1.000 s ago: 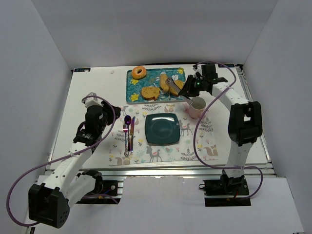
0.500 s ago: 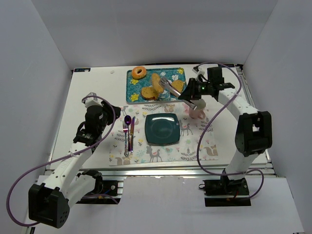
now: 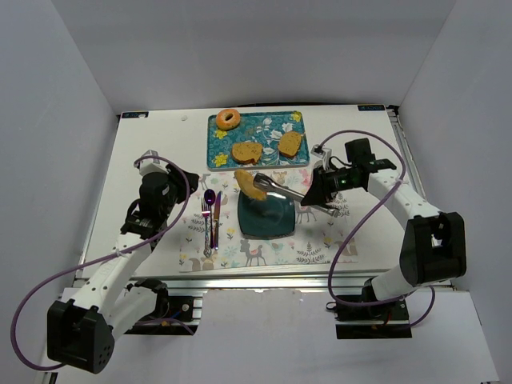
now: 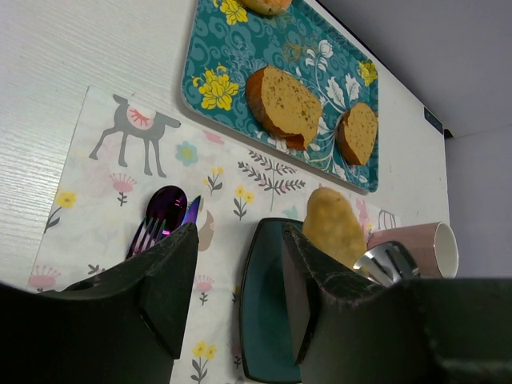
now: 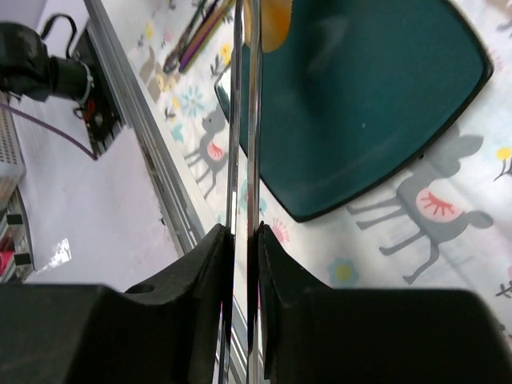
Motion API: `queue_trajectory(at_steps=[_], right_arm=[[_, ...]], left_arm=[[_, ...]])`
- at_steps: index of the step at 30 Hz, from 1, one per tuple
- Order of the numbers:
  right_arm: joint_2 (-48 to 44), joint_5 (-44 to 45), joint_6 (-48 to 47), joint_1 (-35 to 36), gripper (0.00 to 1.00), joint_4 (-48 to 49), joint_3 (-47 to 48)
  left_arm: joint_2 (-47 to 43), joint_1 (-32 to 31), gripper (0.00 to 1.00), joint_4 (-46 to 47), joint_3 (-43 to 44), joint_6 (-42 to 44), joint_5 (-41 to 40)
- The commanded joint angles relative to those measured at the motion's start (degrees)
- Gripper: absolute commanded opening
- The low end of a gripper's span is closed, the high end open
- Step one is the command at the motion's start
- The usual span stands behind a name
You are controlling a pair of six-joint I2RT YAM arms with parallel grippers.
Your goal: Place the bread
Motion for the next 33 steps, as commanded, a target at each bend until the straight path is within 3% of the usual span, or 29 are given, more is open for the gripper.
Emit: queue_trajectory(at_steps=[1,12,20,26,33], right_arm=[[-0.48,-0.84,-6.34,0.23,0.0,-3.39,-1.5],[0.84,2.67,-8.63,0.32,0.0,-5.77,-4.76],[-0.21,4.26,-7.84,0.14,0.32,-4.28,-4.67],[-1.8,5.31,-7.66,0.14,0.4,-3.48,-4.5],[-3.03,6.72,-8.01,0.14,0.39,-2.95,-1.87]], left_arm=[[0.34,0.28,0.56,1.55,0.48,0.26,0.98],[-1.68,0.28,0.56,1.11,-0.66,-0.26,0.45],[-1.86,0.28,0.56,1.02,-0.57,-0.18,0.28],[-2.03,0.28,0.56,1.11,-0.66,-0.18,0.28],[-2.39,0.28,0.56,0.94,-0.92,-0.18,0.19]])
